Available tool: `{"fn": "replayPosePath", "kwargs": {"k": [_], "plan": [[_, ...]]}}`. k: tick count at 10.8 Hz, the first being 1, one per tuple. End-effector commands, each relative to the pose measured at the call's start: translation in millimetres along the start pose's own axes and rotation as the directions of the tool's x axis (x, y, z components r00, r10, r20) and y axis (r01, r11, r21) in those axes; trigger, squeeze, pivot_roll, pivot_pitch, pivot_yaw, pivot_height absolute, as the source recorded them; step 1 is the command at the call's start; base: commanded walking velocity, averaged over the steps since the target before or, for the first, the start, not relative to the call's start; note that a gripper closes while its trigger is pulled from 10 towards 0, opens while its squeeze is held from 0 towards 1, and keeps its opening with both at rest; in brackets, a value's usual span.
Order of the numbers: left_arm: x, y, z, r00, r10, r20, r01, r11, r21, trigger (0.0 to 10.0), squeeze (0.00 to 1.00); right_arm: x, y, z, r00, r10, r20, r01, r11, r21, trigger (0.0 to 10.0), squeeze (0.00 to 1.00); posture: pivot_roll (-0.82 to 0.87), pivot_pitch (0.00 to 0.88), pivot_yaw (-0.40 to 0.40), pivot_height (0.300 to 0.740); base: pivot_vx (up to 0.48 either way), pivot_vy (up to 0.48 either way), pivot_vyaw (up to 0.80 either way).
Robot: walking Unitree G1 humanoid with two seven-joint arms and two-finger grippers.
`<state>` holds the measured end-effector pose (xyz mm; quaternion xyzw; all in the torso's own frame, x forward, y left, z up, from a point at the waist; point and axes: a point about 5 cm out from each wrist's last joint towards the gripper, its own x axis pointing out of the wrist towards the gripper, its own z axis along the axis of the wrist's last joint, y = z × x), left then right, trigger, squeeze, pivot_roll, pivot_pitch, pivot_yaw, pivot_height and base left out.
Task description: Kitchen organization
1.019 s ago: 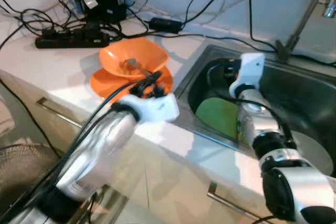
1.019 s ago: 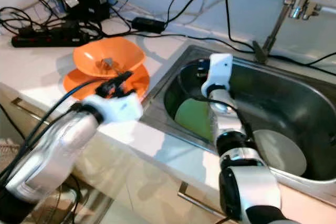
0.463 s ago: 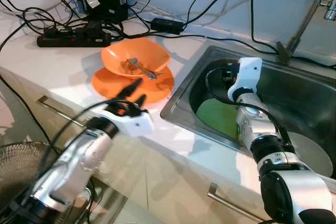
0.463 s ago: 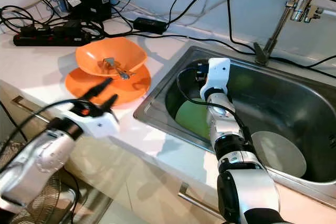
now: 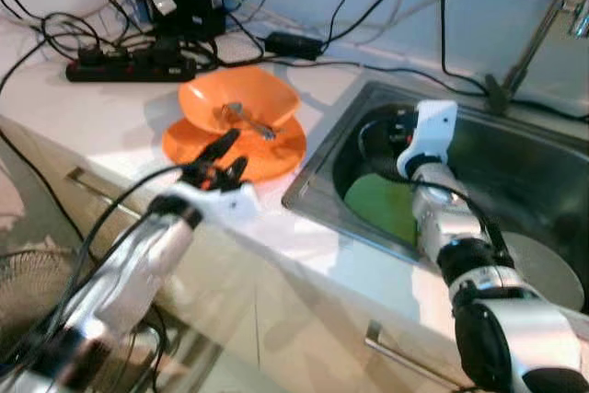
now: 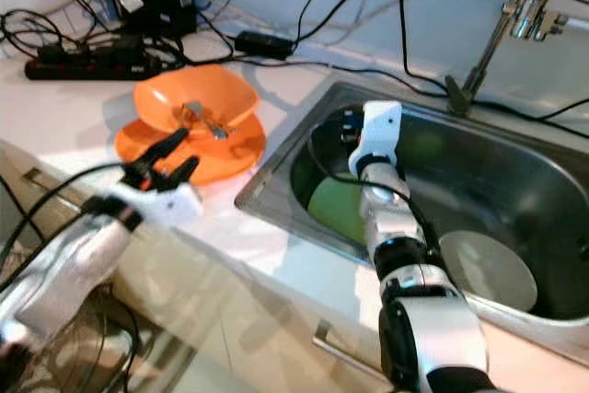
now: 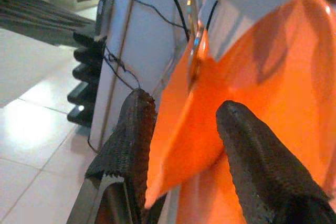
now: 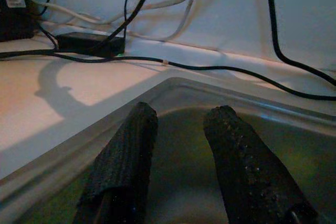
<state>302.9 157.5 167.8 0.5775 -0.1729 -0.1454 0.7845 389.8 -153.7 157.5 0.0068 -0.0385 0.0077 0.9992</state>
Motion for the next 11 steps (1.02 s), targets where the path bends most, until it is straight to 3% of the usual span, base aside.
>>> {"fn": "replayPosePath", "kwargs": {"k": [1, 4, 11], "plan": [[4.6, 4.1, -1.4, 1.0, 0.023, 0.004, -0.023, 1.0, 0.012, 10.0, 0.0, 0.4, -3.6, 4.6, 1.0, -0.017, 0.026, 0.017, 1.0, 0.013, 10.0, 0.0, 0.27, 0.014, -0.057, 0.74, 0.0, 0.0, 0.0], [24.2, 5.4, 3.4, 0.999, 0.027, 0.041, -0.027, 1.0, 0.011, 10.0, 0.0, 0.2, -1.7, 5.2, 0.999, -0.015, 0.033, 0.014, 1.0, 0.015, 10.0, 0.0, 0.26, 0.0, -0.046, 0.74, 0.0, 0.0, 0.0], [42.8, 3.2, 6.0, 0.998, 0.018, 0.062, -0.018, 1.0, -0.003, 10.0, 0.0, -0.6, -0.7, 4.9, 0.999, -0.018, 0.037, 0.017, 1.0, 0.019, 10.0, 0.0, 0.25, 0.0, -0.04, 0.74, 0.0, 0.0, 0.0]]}}
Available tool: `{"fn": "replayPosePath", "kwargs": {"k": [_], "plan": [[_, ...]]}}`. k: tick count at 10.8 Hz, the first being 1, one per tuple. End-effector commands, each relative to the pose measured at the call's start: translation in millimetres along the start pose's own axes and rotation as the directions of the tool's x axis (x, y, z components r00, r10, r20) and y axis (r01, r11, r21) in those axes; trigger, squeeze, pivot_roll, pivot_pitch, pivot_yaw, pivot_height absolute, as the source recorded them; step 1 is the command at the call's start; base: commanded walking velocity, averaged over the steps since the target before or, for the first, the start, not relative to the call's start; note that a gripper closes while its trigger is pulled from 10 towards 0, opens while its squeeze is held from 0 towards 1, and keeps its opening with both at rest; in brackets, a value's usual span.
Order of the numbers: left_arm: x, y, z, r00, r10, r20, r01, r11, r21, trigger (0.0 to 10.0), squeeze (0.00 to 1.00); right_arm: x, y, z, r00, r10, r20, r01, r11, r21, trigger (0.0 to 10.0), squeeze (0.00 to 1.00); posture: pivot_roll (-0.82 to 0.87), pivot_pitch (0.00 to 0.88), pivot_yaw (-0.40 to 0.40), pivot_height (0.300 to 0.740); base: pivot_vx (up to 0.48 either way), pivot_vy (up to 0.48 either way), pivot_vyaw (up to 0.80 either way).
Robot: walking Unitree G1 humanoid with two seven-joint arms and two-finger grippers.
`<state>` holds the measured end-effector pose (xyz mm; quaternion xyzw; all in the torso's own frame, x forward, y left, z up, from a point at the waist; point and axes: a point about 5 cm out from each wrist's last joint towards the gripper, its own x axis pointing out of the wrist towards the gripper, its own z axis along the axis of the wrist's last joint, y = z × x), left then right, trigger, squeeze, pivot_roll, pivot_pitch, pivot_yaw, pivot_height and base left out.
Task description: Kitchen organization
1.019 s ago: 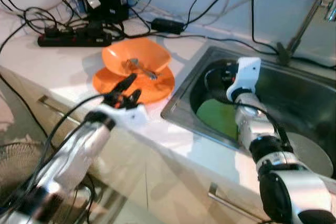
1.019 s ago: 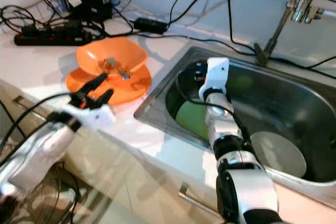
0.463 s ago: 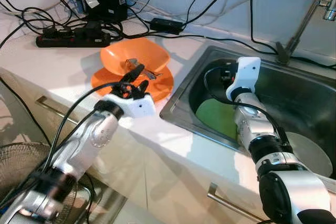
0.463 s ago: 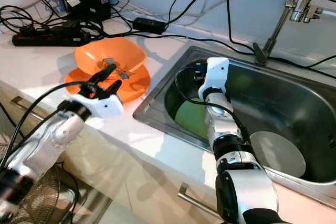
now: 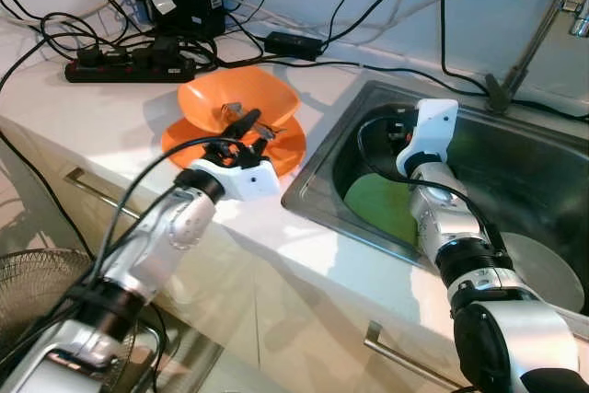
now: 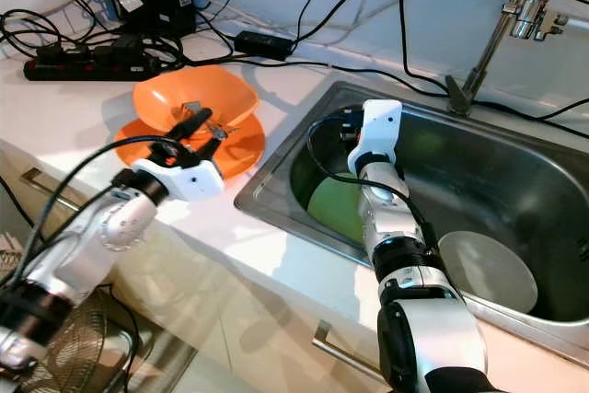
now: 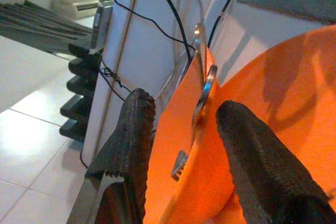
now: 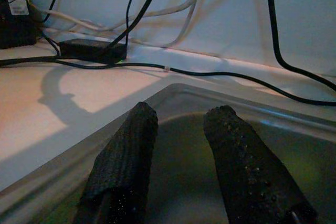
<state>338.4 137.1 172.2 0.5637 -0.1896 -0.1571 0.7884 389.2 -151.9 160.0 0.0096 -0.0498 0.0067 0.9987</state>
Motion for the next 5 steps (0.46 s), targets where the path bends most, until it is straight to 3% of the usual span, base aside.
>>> {"fn": "replayPosePath", "kwargs": {"k": [1, 2, 3, 5], "plan": [[5.1, 3.4, 4.7, 1.0, 0.013, 0.024, -0.014, 1.0, 0.016, 10.0, 0.0, -0.3, -2.7, 2.2, 1.0, -0.016, 0.014, 0.015, 1.0, 0.012, 10.0, 0.0, 0.25, 0.0, -0.04, 0.74, 0.0, 0.0, 0.0], [9.1, 2.5, 7.1, 0.999, 0.018, 0.033, -0.019, 1.0, 0.005, 1.8, 0.0, -0.7, -3.3, 1.8, 1.0, -0.018, 0.014, 0.018, 1.0, 0.012, 10.0, 0.0, 0.25, 0.0, -0.04, 0.74, 0.0, 0.0, 0.0], [11.2, 2.2, 9.3, 0.999, 0.02, 0.039, -0.02, 1.0, -0.001, 0.0, 0.0, -0.8, -4.6, 2.1, 1.0, -0.023, 0.015, 0.022, 1.0, 0.011, 10.0, 0.0, 0.24, 0.001, -0.039, 0.74, 0.0, 0.0, 0.0], [12.6, 1.4, 8.7, 0.999, 0.015, 0.037, -0.015, 1.0, 0.0, 0.0, 0.0, -1.1, -5.3, 1.6, 1.0, -0.027, 0.012, 0.027, 1.0, 0.011, 10.0, 0.0, 0.24, 0.004, -0.039, 0.74, 0.0, 0.0, 0.0]]}}
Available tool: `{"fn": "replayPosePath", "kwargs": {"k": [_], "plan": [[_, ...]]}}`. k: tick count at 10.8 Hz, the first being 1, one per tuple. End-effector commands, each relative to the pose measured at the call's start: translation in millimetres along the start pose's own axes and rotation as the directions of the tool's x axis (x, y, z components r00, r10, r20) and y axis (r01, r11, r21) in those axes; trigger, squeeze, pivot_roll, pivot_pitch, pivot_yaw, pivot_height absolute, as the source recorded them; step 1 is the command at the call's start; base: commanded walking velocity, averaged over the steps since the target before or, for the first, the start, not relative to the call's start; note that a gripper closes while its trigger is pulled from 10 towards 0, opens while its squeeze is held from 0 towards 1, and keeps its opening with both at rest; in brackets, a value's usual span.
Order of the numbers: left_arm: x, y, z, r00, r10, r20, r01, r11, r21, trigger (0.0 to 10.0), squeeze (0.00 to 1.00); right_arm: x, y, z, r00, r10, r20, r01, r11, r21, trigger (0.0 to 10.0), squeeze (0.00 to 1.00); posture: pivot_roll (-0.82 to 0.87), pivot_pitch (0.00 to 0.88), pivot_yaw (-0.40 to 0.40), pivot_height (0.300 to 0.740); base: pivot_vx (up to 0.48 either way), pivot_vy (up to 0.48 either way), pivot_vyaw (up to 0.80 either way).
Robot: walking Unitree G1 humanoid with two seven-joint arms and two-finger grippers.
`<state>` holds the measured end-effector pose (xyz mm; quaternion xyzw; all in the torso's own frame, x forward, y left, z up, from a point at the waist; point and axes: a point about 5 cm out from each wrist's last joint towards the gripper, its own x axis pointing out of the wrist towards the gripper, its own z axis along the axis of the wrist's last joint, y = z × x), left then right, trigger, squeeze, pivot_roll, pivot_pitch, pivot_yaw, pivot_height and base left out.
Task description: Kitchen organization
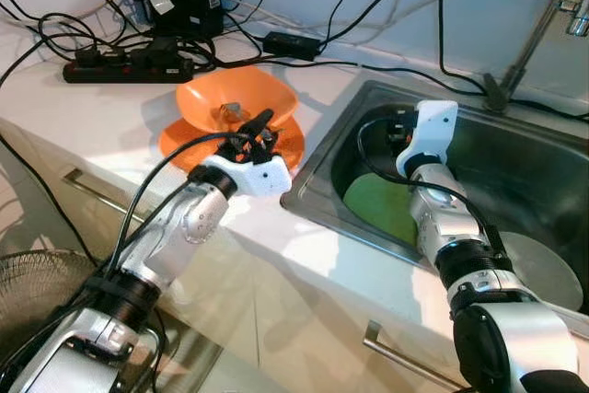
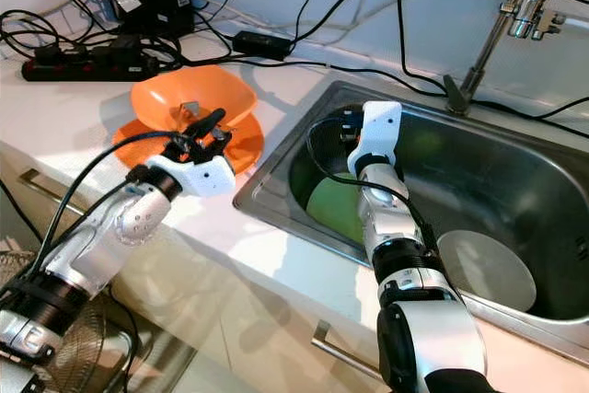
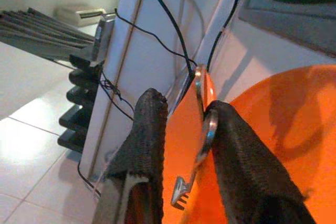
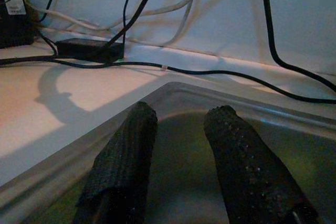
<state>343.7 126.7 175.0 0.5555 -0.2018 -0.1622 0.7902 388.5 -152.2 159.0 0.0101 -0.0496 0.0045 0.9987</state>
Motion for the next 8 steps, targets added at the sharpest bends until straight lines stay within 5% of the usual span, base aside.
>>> {"fn": "replayPosePath", "kwargs": {"k": [1, 3, 4, 5, 8], "plan": [[2.9, 2.3, 1.4, 1.0, 0.005, 0.008, -0.005, 1.0, 0.015, 0.0, 0.0, -0.3, -4.7, 2.5, 1.0, -0.022, 0.013, 0.022, 1.0, 0.01, 10.0, 0.0, 0.24, 0.005, -0.039, 0.74, 0.0, 0.0, 0.0], [2.3, 4.7, 1.2, 1.0, 0.01, 0.004, -0.01, 1.0, 0.019, 0.0, 0.0, -0.5, -3.8, 2.4, 1.0, -0.019, 0.013, 0.019, 1.0, 0.012, 10.0, 0.0, 0.24, 0.006, -0.041, 0.74, 0.0, 0.0, 0.0], [0.9, 6.5, 0.8, 1.0, 0.012, -0.001, -0.012, 1.0, 0.02, 2.2, 0.0, -0.5, -3.6, 2.3, 1.0, -0.018, 0.012, 0.018, 1.0, 0.012, 10.0, 0.0, 0.24, 0.008, -0.042, 0.74, 0.0, 0.0, 0.0], [-2.0, 8.8, -0.2, 1.0, 0.017, -0.009, -0.017, 1.0, 0.023, 10.0, 0.0, -0.7, -2.7, 1.7, 1.0, -0.016, 0.011, 0.016, 1.0, 0.013, 10.0, 0.0, 0.25, 0.009, -0.043, 0.74, 0.0, 0.0, 0.0], [-9.3, 10.1, -0.9, 1.0, 0.009, -0.02, -0.008, 1.0, 0.029, 10.0, 0.0, -0.8, -1.2, 1.1, 1.0, -0.012, 0.007, 0.012, 1.0, 0.014, 10.0, 0.0, 0.25, 0.012, -0.046, 0.74, 0.0, 0.0, 0.0]]}}
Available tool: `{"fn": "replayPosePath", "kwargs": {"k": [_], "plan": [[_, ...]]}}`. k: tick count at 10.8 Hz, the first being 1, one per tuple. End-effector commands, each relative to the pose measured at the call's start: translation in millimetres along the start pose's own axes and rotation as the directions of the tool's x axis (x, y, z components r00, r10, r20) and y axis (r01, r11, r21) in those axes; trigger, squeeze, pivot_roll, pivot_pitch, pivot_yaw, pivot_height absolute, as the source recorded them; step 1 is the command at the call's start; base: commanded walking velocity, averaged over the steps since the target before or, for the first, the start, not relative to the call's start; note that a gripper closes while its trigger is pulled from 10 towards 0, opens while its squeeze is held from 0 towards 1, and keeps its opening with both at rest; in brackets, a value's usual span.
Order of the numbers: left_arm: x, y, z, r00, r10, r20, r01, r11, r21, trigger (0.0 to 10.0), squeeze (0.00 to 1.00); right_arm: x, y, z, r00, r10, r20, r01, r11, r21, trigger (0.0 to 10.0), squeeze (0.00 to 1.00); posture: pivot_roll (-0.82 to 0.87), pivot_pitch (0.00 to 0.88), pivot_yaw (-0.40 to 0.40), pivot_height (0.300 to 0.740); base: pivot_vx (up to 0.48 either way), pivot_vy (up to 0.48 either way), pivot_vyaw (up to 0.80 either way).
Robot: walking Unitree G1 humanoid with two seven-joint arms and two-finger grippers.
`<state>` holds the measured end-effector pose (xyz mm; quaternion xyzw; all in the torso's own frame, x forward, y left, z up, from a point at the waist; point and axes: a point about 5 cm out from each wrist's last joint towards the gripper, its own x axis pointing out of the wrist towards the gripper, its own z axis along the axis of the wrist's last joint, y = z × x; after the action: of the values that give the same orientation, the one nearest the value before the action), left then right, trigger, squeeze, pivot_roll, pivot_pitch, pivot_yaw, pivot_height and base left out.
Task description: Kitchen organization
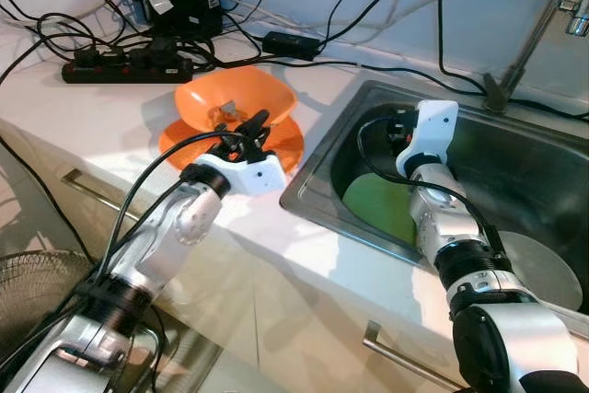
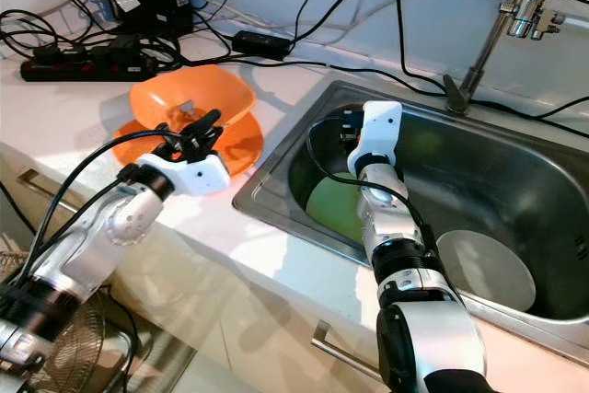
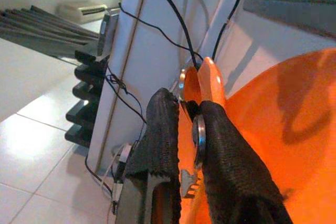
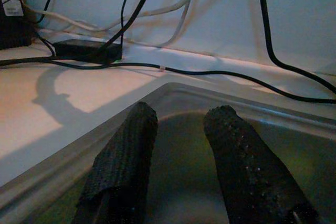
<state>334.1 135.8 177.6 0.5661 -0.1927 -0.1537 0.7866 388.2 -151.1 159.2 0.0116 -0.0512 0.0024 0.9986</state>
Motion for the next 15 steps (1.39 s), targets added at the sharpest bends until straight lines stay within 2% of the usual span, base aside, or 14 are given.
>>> {"fn": "replayPosePath", "kwargs": {"k": [1, 4, 8, 9, 15], "plan": [[-1.3, 3.4, 0.9, 1.0, -0.002, 0.001, 0.002, 1.0, 0.007, 10.0, 0.0, -0.6, -1.4, 0.5, 1.0, -0.006, 0.002, 0.006, 1.0, 0.011, 10.0, 0.0, 0.25, 0.012, -0.046, 0.74, 0.0, 0.0, 0.0], [-13.1, 0.1, 2.3, 0.999, -0.037, -0.012, 0.037, 0.999, 0.004, 10.0, 0.0, -0.8, 0.9, -0.5, 1.0, 0.003, -0.003, -0.003, 1.0, 0.012, 10.0, 0.0, 0.26, 0.014, -0.051, 0.74, 0.0, 0.0, 0.0], [-16.4, 11.9, 2.7, 1.0, -0.015, -0.024, 0.016, 0.999, 0.029, 9.8, 0.0, -0.2, 2.5, 0.0, 1.0, 0.009, -0.004, -0.009, 1.0, 0.012, 10.0, 0.0, 0.27, 0.013, -0.056, 0.74, 0.0, 0.0, 0.0], [-15.9, 12.9, 3.0, 1.0, -0.012, -0.027, 0.013, 0.999, 0.032, 0.0, 0.0, -0.2, 3.0, -0.2, 1.0, 0.011, -0.004, -0.011, 1.0, 0.013, 10.0, 0.0, 0.26, 0.011, -0.055, 0.74, 0.0, 0.0, 0.0], [-16.8, 17.7, 3.9, 0.999, -0.002, -0.033, 0.004, 0.999, 0.042, 0.0, 0.0, 0.1, 6.4, -0.2, 1.0, 0.021, -0.004, -0.021, 1.0, 0.016, 10.0, 0.0, 0.27, 0.0, -0.057, 0.74, 0.0, 0.0, 0.0]]}}
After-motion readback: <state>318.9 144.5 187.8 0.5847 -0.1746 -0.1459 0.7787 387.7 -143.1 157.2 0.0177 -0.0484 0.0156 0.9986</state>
